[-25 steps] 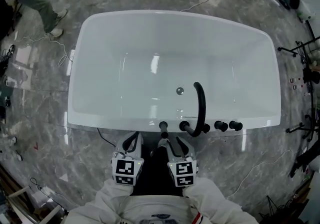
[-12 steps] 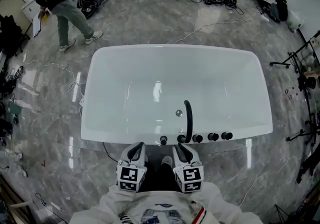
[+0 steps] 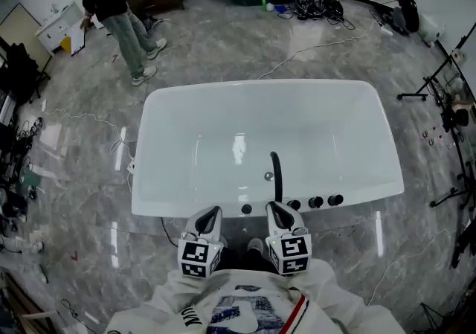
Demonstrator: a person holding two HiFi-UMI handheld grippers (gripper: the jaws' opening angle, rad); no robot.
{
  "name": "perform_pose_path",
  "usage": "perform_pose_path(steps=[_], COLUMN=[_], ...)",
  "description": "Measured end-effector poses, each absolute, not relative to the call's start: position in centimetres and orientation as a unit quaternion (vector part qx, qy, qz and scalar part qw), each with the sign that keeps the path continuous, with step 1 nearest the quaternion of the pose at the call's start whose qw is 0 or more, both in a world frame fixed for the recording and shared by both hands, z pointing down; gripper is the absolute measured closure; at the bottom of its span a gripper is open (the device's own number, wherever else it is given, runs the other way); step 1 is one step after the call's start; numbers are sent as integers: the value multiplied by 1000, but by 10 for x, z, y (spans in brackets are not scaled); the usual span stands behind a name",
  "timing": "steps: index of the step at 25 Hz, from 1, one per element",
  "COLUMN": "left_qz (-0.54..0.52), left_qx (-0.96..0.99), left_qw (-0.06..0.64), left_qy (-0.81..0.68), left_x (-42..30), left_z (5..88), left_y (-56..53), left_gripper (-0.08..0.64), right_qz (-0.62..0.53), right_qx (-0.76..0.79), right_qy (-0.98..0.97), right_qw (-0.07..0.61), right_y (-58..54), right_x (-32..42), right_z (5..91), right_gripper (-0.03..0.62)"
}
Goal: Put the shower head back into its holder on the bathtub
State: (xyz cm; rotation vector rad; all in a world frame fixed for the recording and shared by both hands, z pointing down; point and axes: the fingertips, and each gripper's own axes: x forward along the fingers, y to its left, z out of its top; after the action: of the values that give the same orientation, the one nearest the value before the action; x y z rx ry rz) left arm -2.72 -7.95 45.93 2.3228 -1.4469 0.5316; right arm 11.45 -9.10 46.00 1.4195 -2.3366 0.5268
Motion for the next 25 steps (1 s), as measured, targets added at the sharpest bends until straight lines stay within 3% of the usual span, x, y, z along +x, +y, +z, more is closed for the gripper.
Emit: perform_pose_path(steps=[14, 25], left_qz=[159, 143], left_qx=[846, 866], left_qw=[130, 112], left_qy=[-492, -467], left_x=[-40, -90], left_z=[424, 408], left_y=[-74, -7], left_gripper=[558, 560], right_qz=[169, 155], right_qx=[522, 579], right_qy=[-821, -785], right_qw=[159, 155], right_y=[-70, 0], right_x=[89, 53], right_z=[428, 411], right_gripper=[586, 586])
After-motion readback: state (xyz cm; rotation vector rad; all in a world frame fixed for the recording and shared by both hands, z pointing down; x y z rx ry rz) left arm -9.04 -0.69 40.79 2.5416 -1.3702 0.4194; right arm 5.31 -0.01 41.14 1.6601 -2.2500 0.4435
